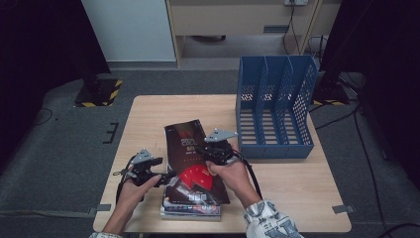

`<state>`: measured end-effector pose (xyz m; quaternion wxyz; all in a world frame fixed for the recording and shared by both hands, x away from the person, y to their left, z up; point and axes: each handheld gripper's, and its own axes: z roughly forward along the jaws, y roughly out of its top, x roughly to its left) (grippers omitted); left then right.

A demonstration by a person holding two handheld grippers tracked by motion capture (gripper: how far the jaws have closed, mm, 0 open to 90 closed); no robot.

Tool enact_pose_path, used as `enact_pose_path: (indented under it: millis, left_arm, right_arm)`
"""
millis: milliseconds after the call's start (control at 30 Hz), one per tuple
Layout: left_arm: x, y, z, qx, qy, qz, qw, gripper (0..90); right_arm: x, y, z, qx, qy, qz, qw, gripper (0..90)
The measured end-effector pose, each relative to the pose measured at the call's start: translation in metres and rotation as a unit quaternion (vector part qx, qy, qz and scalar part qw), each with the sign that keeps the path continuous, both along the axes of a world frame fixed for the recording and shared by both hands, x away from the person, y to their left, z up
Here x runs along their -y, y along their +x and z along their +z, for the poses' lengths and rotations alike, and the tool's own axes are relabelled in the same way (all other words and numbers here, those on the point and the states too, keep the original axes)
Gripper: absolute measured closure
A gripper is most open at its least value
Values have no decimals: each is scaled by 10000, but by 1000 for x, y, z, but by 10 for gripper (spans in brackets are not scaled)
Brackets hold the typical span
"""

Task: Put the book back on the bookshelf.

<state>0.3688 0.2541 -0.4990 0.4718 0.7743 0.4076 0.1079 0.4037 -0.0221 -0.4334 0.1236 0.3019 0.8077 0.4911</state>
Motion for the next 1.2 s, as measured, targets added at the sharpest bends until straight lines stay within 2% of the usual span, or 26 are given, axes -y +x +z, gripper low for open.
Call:
enact_pose_path:
  millis: [200,333,467,1200]
  left_arm:
    - [0,2,-1,44,1,7,10000,113]
    - [1,5,-2,54,-79,55,9999,129]
    - [0,5,-2,71,-51,45,10000,135]
    - [5,5,-3,63,-46,-109,9999,174]
  right_arm:
    - [-2,0,9,112,35,-1,9999,856]
    - [-4,0,14,193,69,17,9998,859]
    - [-5,-1,17,288,124,62,9995,862]
    - [-5,-2,22,485,426,134,9978,866]
